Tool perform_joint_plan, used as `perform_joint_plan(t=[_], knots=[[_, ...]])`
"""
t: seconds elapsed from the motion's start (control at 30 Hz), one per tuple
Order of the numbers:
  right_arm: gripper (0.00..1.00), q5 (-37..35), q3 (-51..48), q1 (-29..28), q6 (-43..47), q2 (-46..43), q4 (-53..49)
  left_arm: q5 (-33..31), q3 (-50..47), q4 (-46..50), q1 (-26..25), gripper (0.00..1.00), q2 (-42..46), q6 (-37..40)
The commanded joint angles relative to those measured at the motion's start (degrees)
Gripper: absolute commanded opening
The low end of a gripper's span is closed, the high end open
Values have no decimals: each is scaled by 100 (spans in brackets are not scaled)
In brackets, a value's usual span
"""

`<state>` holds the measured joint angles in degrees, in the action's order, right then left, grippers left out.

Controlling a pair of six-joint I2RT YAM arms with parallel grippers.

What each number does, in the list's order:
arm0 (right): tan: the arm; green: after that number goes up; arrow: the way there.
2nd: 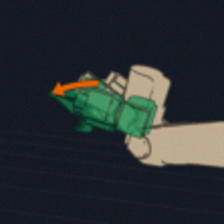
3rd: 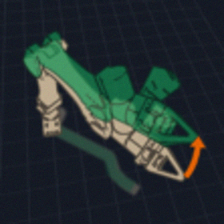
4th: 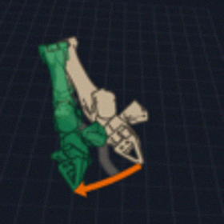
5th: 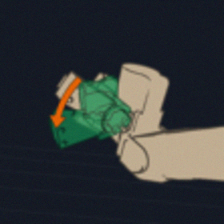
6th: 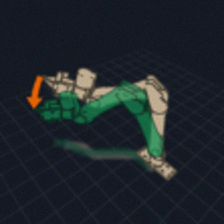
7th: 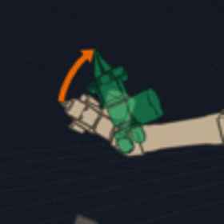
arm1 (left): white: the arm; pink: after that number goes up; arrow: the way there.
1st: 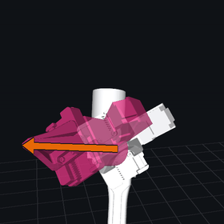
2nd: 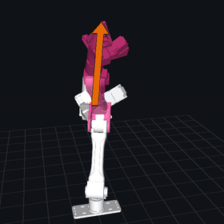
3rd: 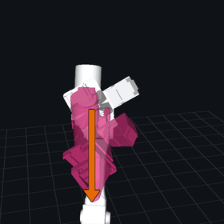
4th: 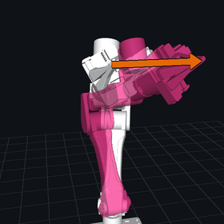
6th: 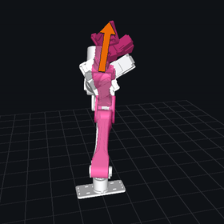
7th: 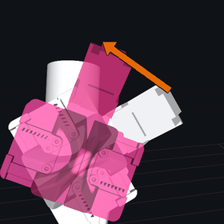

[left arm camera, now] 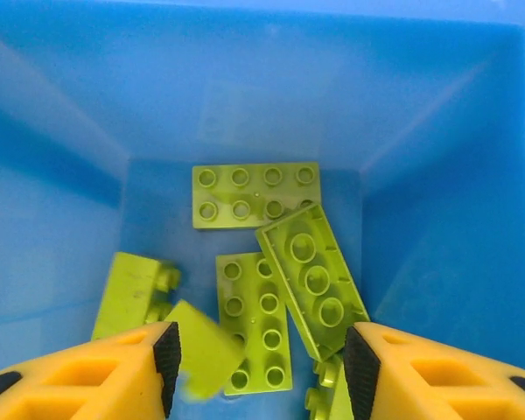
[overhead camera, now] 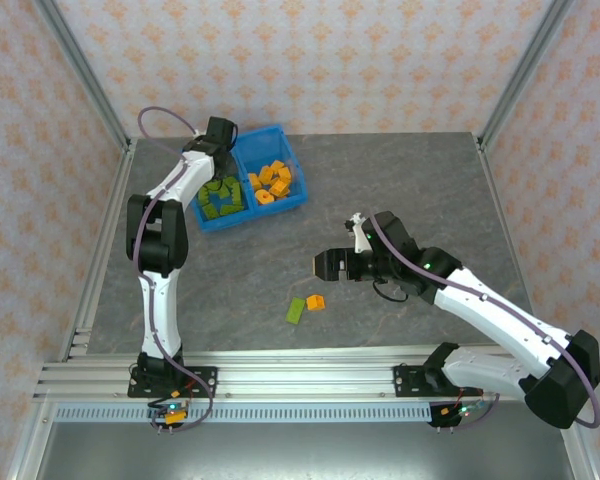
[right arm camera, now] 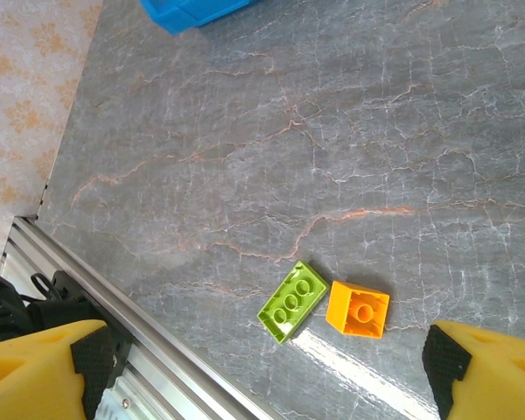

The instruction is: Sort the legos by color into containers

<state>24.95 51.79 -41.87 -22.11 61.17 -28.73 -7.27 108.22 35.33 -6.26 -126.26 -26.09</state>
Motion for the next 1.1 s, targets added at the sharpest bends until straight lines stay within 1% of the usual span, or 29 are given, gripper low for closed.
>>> perform_joint_plan(t=[0.0, 0.07, 0.17, 0.27, 0.37, 0.43, 0.5, 0.6, 0.67, 0.77, 0.83, 0.87, 0.9, 1.03, 1.07], knots=[[93, -206, -20, -50, -65, -48, 2, 306, -132, 121, 33, 56, 536, -114], [93, -244, -19, -50, -64, 36, 85, 522, -564, -73, 29, 55, 998, -255], [93, -300, 6, -50, -73, 215, 245, 1058, -1561, -592, -45, 55, 2013, -418], [93, -342, 28, -50, -84, 422, 443, 1232, -2343, -684, -378, 55, 2958, -304], [93, -523, 33, -52, -100, 554, 619, 1145, -3083, -654, -1051, 55, 3896, 112], [93, -755, 33, -50, -93, 563, 704, 970, -3719, -739, -1662, 55, 4505, 290], [94, -980, 26, -41, -85, 551, 732, 896, -4359, -918, -2252, 55, 4997, 319], [94, -1203, 23, -15, -44, 485, 701, 515, -5197, -1021, -3142, 53, 5515, 147], [95, -1205, 95, 20, 89, 444, 525, 206, -5579, -980, -3796, 52, 5642, -31], [95, -1035, 176, 29, 340, 332, 107, -73, -5890, -1008, -4701, 52, 5506, -290], [95, -748, 175, 38, 454, 250, -171, -217, -6021, -1109, -5129, 53, 5302, -419], [95, -599, 177, 38, 462, 200, -351, -286, -6082, -1175, -5270, 53, 5164, -419], [94, -481, 182, 38, 461, 126, -553, -289, -6135, -1239, -5349, 53, 5005, -647], [94, -232, 23, 30, 359, -413, -917, -35, -6245, -1459, -5374, 53, 4493, -775], [94, -187, 12, 38, 361, -541, -1025, 36, -6247, -1519, -5372, 58, 4385, -775]])
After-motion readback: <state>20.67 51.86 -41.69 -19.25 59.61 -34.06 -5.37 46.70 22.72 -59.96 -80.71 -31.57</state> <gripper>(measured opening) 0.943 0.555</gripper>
